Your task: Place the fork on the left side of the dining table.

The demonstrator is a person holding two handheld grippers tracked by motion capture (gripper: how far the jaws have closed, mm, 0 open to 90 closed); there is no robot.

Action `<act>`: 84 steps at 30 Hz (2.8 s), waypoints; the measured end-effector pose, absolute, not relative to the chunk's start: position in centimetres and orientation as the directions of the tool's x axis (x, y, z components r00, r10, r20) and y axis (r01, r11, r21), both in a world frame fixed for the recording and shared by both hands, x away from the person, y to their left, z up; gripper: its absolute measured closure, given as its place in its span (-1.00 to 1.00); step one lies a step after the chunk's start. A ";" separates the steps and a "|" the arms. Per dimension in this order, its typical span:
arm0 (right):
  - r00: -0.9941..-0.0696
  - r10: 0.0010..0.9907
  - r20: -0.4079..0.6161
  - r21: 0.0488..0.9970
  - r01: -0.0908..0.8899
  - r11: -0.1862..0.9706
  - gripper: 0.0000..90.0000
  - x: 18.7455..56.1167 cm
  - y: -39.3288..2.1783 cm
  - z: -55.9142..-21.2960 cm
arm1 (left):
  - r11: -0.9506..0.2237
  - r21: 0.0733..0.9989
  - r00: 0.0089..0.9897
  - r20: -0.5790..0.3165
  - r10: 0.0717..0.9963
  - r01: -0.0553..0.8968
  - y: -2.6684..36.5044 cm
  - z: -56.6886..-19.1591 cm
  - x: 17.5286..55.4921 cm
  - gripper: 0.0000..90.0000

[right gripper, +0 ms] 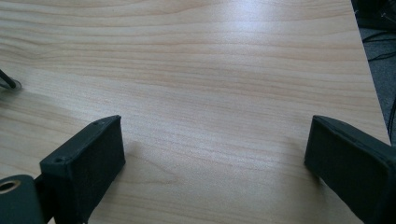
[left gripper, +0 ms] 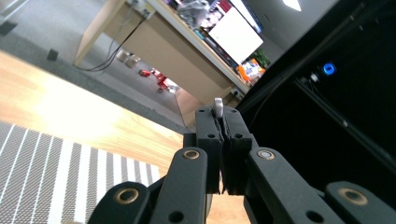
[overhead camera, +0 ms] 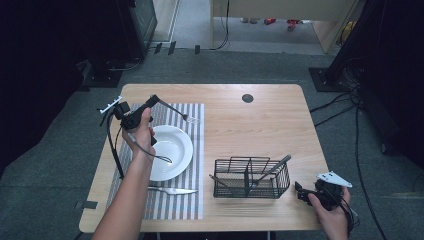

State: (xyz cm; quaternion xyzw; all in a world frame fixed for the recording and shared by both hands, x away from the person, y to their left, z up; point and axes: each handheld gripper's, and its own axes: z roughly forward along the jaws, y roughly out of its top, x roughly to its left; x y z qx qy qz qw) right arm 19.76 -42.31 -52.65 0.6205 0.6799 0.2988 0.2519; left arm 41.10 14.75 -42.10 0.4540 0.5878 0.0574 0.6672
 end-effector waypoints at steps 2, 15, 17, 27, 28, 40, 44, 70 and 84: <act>-0.103 0.994 0.029 0.719 0.693 0.051 -0.90 19.8 -42.3 -52.7 | 0.594 0.661 0.291 -0.743 0.603 0.459 15.0 -42.4 41.4 0.98; -0.103 0.994 0.029 0.719 0.693 0.051 -0.89 19.8 -42.3 -52.7 | 0.727 0.497 0.134 -0.856 0.499 0.473 16.9 -46.8 43.9 0.98; -0.102 0.994 0.028 0.719 0.693 0.051 -0.89 19.8 -42.3 -52.7 | 0.753 0.467 0.104 -0.872 0.477 0.463 17.0 -47.5 44.1 0.98; -0.102 0.994 0.028 0.719 0.693 0.051 -0.89 19.8 -42.3 -52.6 | 0.767 0.448 0.042 -0.874 0.485 0.459 16.6 -50.1 45.6 0.98; -0.102 0.994 0.028 0.719 0.693 0.051 -0.89 19.8 -42.3 -52.6 | 0.772 0.447 0.029 -0.872 0.488 0.451 16.5 -50.5 45.7 0.98; -0.101 0.994 0.028 0.720 0.692 0.050 -0.88 19.7 -42.3 -52.6 | 0.812 0.396 -0.034 -0.891 0.453 0.428 16.7 -51.3 45.6 0.98; -0.100 0.995 0.029 0.720 0.692 0.049 -0.88 19.7 -42.3 -52.6 | 0.817 0.380 -0.048 -0.896 0.442 0.433 17.0 -51.5 45.5 0.98; -0.100 0.995 0.029 0.720 0.692 0.049 -0.88 19.7 -42.3 -52.6 | 0.821 0.284 -0.295 -0.834 0.466 0.495 18.1 -51.4 46.0 0.76; -0.100 0.995 0.029 0.720 0.692 0.049 -0.88 19.7 -42.3 -52.6 | 0.791 0.282 -0.344 -0.784 0.516 0.542 18.5 -51.3 46.8 0.57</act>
